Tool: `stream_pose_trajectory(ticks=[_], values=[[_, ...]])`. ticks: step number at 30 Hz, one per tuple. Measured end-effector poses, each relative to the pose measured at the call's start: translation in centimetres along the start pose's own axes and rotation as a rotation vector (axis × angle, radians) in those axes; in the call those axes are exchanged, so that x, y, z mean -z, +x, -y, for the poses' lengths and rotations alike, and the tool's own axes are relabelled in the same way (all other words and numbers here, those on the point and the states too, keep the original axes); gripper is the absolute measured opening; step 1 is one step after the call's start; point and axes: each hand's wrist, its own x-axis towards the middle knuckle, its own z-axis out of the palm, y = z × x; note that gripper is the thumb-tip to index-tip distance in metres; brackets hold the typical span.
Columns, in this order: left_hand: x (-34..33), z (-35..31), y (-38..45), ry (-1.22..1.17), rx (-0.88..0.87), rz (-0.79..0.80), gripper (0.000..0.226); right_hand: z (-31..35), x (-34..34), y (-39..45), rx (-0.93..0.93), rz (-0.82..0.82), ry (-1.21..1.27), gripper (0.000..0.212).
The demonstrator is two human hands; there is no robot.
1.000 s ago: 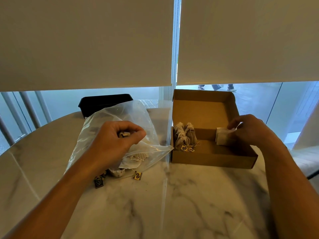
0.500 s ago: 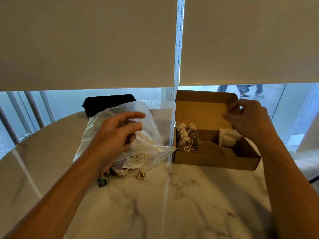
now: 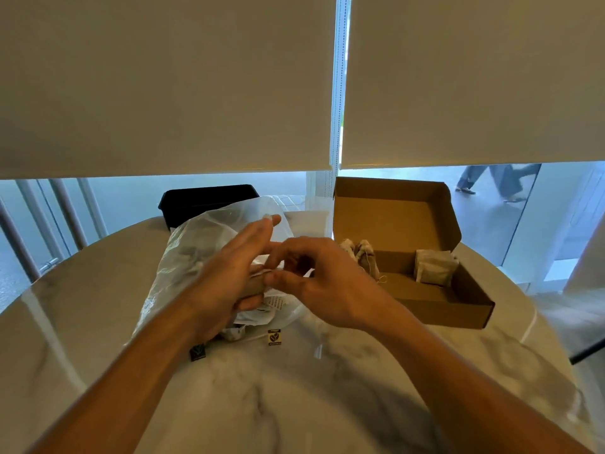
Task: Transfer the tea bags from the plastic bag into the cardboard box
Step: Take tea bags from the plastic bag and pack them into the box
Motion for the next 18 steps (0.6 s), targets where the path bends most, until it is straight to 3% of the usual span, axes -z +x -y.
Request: stream_pose_trajectory(ticks=[4,8,11,14,18], values=[[1.2,-0.2,-0.2,0.245,-0.071,0.065,0.048,-1.0,1.3,0.4,-0.075,-0.096,0.037,0.006],[1.9,0.0,0.1,0.412,-0.169,-0.057,0.018,-1.4,1.9,0.6,-0.131,-0.101,0.180,0.006],[1.8,0.2,0.3,0.364,-0.219,-0.114,0.009,-1.7,2.2,0.6,-0.152,-0.080,0.250,0.012],[1.9,0.1,0.4,0.292,-0.238,-0.135,0.013,-1.6,2.2,0.6,-0.176,-0.001,0.290,0.034],[2.2,0.2,0.4,0.244,-0.243,-0.151,0.011,-1.2,1.8,0.4,-0.153,0.033,0.268,0.012]])
